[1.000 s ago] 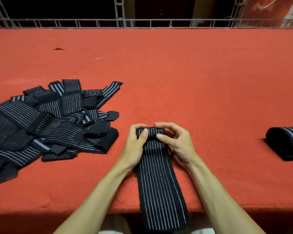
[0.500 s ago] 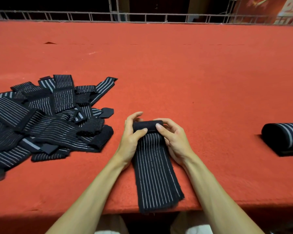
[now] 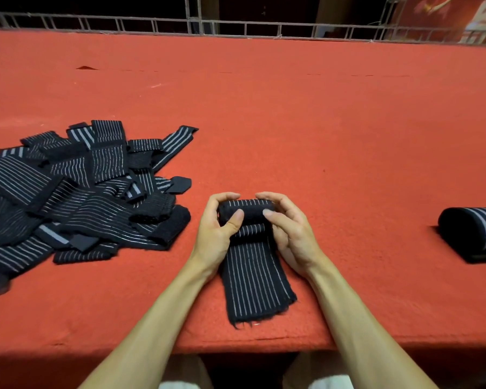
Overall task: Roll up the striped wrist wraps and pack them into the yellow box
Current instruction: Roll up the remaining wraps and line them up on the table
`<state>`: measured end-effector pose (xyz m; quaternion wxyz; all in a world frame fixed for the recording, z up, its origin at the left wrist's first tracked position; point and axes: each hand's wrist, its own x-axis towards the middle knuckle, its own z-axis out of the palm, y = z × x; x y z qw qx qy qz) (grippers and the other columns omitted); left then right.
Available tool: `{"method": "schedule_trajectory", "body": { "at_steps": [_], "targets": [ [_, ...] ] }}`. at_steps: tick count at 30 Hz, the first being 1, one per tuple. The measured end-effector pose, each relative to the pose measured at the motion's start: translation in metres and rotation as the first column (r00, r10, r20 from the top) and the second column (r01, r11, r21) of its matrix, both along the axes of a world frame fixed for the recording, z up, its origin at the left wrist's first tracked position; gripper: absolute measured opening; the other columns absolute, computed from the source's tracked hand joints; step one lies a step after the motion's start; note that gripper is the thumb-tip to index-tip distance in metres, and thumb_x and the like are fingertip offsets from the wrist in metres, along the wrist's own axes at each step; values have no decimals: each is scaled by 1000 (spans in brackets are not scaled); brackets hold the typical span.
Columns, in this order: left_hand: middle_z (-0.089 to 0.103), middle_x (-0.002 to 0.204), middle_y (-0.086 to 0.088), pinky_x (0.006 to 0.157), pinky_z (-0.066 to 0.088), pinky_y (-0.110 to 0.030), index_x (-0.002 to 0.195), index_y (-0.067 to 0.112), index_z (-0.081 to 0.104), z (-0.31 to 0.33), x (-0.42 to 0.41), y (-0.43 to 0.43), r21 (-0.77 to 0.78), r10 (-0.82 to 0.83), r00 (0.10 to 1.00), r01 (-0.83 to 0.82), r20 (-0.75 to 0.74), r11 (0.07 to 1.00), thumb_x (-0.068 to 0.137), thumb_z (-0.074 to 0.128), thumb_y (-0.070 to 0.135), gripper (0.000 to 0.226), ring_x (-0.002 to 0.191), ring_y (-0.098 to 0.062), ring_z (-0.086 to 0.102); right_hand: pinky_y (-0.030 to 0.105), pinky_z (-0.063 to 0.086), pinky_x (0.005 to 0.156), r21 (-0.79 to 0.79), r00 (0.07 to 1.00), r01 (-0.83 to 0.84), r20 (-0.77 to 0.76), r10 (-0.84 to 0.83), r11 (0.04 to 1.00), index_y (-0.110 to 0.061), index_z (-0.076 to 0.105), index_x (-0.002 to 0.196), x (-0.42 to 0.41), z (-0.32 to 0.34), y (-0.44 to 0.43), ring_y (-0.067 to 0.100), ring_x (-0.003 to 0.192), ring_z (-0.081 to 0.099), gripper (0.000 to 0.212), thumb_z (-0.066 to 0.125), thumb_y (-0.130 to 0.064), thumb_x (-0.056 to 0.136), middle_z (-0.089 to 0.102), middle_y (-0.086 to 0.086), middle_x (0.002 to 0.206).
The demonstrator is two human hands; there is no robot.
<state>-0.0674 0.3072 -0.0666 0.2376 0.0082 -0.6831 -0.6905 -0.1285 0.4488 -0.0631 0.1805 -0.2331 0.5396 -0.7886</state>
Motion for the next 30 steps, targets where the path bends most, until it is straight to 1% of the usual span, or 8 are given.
{"method": "schedule_trajectory", "body": {
  "at_steps": [3,5,10,15,18,22,26,30],
  "targets": [
    [62,102,-4,84,49,-26,113,21,56,1,1,-1,13,-61,998,61,-21,998,79,63,16,35,92,-11,58,46,47,99,105,997,79,-24,-77,991,-13,62,114,1,-1,-6,26,106,60,45,69,-43,81,64,18,116],
    [57,111,-10,90,47,-31,116,23,55,0,0,0,-2,-85,996,85,-9,996,79,61,16,38,98,-14,55,44,50,94,182,994,104,-63,-94,978,-15,62,111,2,-1,-7,24,102,61,47,67,-52,83,66,15,111],
    [41,124,-11,101,39,-38,121,37,42,-1,-1,2,-159,-125,990,134,66,978,69,54,38,53,110,-16,43,15,45,70,278,976,153,-193,-101,949,-16,47,106,4,-1,-6,-5,73,54,16,45,-31,100,55,-6,89],
    [38,115,0,103,39,-36,116,54,38,-3,-2,1,-163,-111,989,126,97,979,75,52,57,43,108,-10,42,20,48,66,139,997,66,-44,-61,988,-15,49,104,3,-1,-3,4,72,57,9,48,-8,98,55,1,88],
    [48,112,2,98,43,-33,116,46,40,-1,-4,3,-109,-78,989,92,127,990,74,48,68,48,102,-6,50,19,48,65,41,1000,10,-1,-10,999,-17,50,96,3,0,-2,6,73,58,14,54,-8,87,59,-3,86],
    [59,102,6,83,47,-23,112,30,50,2,-4,7,-74,-133,984,143,122,987,78,50,61,46,88,0,56,23,45,73,-41,999,-30,-31,29,999,-14,46,85,2,2,-1,13,88,51,17,45,-5,71,54,-1,97],
    [58,99,2,76,47,-20,110,26,50,4,-3,7,-64,-135,983,144,127,987,85,47,39,28,81,2,56,24,45,75,-12,997,-40,-60,39,999,-15,49,87,2,1,0,14,90,50,13,46,-9,75,54,-1,98],
    [55,92,1,70,47,-15,110,24,46,4,-1,7,-16,-119,989,121,91,992,82,49,28,28,74,3,55,29,44,81,174,991,107,-102,-90,979,-25,53,102,2,-5,-8,7,88,52,31,58,-51,86,55,-5,97]
  ]
}}
